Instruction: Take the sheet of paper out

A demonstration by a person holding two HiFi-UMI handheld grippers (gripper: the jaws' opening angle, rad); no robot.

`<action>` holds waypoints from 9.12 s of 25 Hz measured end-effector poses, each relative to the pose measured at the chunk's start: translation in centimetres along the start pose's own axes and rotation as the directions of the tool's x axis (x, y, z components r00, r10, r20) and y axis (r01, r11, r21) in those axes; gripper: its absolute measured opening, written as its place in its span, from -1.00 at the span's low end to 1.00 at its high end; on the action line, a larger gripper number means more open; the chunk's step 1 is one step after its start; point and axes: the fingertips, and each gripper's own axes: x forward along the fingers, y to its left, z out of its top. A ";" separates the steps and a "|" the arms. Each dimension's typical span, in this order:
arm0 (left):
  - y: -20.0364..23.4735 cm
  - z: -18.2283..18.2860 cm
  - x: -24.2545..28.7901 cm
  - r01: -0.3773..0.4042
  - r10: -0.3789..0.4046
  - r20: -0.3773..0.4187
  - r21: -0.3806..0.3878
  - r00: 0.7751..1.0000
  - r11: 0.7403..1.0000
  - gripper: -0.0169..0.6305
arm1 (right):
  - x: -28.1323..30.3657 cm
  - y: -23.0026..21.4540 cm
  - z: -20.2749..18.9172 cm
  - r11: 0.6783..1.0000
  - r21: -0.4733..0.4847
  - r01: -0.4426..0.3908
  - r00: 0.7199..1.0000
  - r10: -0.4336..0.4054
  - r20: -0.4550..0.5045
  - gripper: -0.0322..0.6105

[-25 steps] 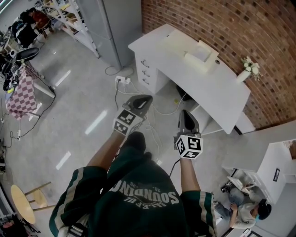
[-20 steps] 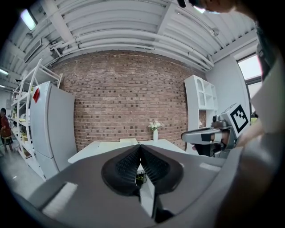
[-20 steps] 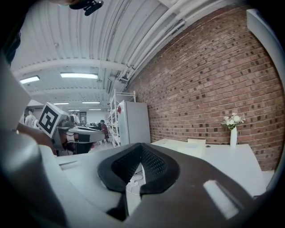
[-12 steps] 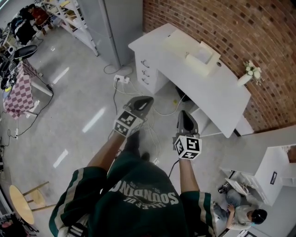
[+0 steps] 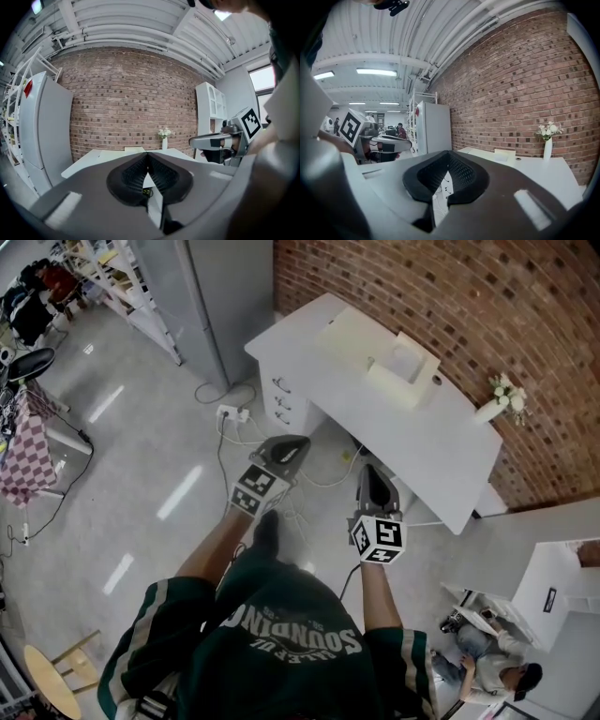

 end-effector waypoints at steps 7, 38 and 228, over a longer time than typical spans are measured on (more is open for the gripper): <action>5.5 0.7 4.8 0.045 -0.045 -0.007 -0.004 0.999 0.999 -0.91 | 6.5 -1.6 1.7 0.999 -0.002 0.040 0.999 -0.040 -0.001 -0.90; 18.2 0.3 13.1 0.190 -0.190 -0.015 -0.023 0.982 0.982 -0.91 | 19.1 -2.9 2.4 0.978 0.029 0.205 0.978 -0.204 -0.029 -0.90; 29.9 -19.9 68.5 0.122 -0.431 -0.692 -0.450 0.579 0.885 -0.91 | 45.2 -41.7 -3.9 0.888 0.188 0.420 0.879 -0.347 -0.327 -0.90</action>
